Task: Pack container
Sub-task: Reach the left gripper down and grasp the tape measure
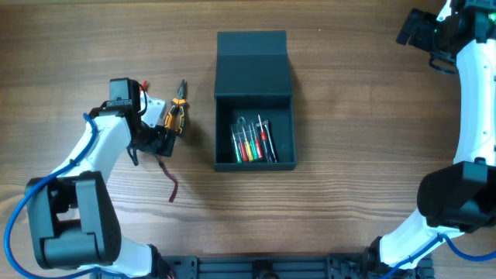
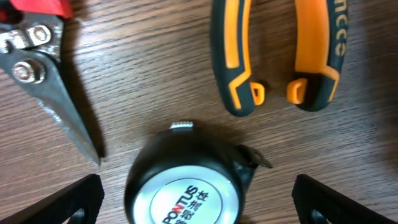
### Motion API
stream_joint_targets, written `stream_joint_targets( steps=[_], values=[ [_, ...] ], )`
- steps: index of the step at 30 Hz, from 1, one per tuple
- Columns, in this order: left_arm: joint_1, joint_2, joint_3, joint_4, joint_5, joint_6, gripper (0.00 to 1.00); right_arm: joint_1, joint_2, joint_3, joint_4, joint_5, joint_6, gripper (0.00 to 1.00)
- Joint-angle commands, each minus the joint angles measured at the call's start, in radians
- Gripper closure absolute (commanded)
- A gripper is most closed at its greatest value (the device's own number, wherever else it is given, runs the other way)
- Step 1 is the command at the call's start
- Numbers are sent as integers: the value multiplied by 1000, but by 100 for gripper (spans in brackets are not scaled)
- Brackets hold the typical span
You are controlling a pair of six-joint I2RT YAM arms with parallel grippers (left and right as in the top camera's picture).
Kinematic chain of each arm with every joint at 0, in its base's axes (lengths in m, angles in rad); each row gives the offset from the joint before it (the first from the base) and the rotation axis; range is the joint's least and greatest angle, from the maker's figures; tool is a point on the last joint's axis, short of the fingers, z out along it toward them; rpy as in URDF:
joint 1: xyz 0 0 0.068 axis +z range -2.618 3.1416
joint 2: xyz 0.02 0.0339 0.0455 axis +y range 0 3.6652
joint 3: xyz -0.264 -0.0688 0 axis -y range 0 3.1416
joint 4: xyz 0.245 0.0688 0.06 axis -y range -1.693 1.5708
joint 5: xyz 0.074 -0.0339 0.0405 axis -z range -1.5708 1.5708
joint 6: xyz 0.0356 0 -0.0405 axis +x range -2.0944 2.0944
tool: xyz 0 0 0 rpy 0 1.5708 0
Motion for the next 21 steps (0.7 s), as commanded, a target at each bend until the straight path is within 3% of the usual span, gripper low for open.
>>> stream_joint_targets(
  steps=[1,14,18,21],
  values=[
    [5,42,-4,7,37,32,0,4,-9,19,0,-5,-12,0],
    [5,144,-4,34,49,55,0,4,-9,19,0,-5,-12,0],
    [5,144,-4,34,49,54,11,4,-9,19,0,-5,-12,0],
    [5,144,-4,33,49,54,40,4,-9,19,0,-5,-12,0]
  ],
)
